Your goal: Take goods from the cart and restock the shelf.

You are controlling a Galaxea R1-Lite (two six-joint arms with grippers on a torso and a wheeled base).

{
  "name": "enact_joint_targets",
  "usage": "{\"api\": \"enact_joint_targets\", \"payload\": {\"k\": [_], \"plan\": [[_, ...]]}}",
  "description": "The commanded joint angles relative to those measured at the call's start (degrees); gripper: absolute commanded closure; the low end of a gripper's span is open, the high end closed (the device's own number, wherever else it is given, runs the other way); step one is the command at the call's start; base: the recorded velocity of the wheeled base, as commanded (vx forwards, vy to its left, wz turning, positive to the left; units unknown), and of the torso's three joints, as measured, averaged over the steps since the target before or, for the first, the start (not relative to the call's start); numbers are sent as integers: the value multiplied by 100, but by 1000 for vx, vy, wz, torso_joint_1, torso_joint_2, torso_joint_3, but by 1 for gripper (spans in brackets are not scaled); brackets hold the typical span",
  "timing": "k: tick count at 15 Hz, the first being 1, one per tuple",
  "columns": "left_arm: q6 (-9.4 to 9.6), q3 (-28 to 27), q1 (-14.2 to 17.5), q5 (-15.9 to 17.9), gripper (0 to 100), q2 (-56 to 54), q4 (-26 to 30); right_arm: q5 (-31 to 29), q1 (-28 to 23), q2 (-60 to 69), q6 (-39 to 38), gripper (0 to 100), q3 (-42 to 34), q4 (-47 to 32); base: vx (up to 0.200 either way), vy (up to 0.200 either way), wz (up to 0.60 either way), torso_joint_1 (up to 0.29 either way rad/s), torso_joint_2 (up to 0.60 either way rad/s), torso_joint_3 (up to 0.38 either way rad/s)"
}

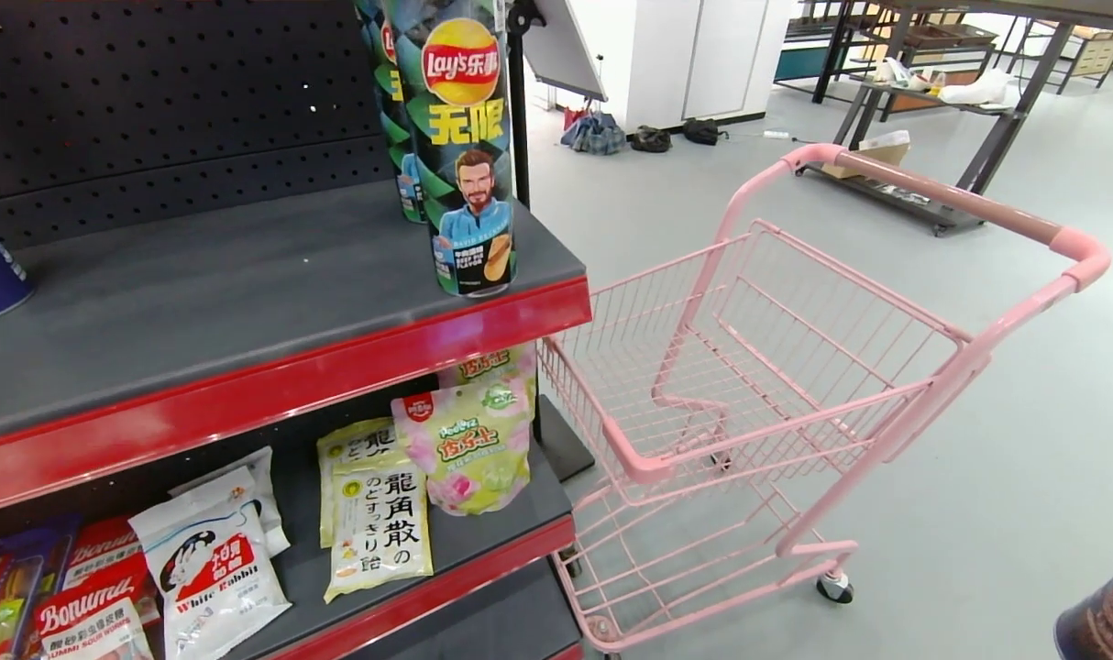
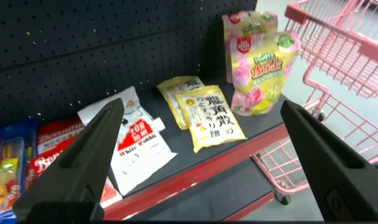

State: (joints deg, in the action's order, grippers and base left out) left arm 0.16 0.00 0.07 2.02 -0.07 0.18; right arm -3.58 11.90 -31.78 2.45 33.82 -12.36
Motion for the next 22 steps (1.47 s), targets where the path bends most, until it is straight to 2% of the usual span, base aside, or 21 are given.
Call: {"api": "enact_joint_targets", "payload": {"k": [1,14,18,22], "plan": [[-7,0,1,0,0,7,-1,7,6,-12,1,100,-7,14,0,0,0,129,-486,-354],[-7,0,1,0,0,7,-1,139,6,-373,-17,100,11,50,0,0,0,183,-544,-364],[-7,0,1,0,0,7,-1,130,6,-425,1,100,11,50,0,0,0,162,-404,-238],[-7,0,1,0,0,7,-1,95,-21,-469,10,100,-24,41,0,0,150,16,-33,-22]]}}
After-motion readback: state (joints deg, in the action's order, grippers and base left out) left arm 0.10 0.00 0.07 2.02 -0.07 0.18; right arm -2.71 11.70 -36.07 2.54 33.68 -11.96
